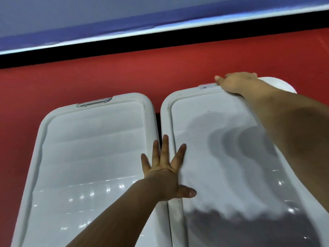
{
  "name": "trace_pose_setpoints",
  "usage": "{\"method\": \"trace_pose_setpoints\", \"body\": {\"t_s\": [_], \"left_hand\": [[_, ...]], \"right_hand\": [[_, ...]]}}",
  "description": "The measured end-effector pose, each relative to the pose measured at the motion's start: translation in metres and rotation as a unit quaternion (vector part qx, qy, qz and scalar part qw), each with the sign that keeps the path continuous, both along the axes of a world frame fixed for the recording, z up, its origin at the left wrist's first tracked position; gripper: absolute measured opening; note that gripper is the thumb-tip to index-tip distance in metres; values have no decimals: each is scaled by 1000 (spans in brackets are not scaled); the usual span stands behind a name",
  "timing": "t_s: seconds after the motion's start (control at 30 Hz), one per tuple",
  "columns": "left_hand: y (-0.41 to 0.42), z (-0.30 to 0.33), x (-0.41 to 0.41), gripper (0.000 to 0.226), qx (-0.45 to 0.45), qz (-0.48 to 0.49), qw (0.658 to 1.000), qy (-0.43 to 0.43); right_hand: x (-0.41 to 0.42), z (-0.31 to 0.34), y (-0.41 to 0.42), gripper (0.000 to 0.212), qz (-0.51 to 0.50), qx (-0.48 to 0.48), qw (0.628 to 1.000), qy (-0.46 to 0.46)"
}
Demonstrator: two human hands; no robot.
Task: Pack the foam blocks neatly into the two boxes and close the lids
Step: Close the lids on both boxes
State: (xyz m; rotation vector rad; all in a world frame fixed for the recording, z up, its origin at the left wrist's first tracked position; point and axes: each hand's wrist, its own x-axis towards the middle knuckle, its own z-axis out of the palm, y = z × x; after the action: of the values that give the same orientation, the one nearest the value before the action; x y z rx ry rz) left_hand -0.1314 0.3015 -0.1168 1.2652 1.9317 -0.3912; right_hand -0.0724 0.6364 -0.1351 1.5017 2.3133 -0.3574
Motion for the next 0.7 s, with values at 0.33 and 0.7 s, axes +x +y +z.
{"method": "trace_pose_setpoints", "body": {"t_s": [0.33,0.7], "left_hand": [[1,2,2,120,-9,0,1000,21],[0,-1,1,121,1,-1,1000,28]], "right_hand": [[37,-26,-60,88,42,132,956,259],[37,-17,-89,88,19,81,989,118]]}}
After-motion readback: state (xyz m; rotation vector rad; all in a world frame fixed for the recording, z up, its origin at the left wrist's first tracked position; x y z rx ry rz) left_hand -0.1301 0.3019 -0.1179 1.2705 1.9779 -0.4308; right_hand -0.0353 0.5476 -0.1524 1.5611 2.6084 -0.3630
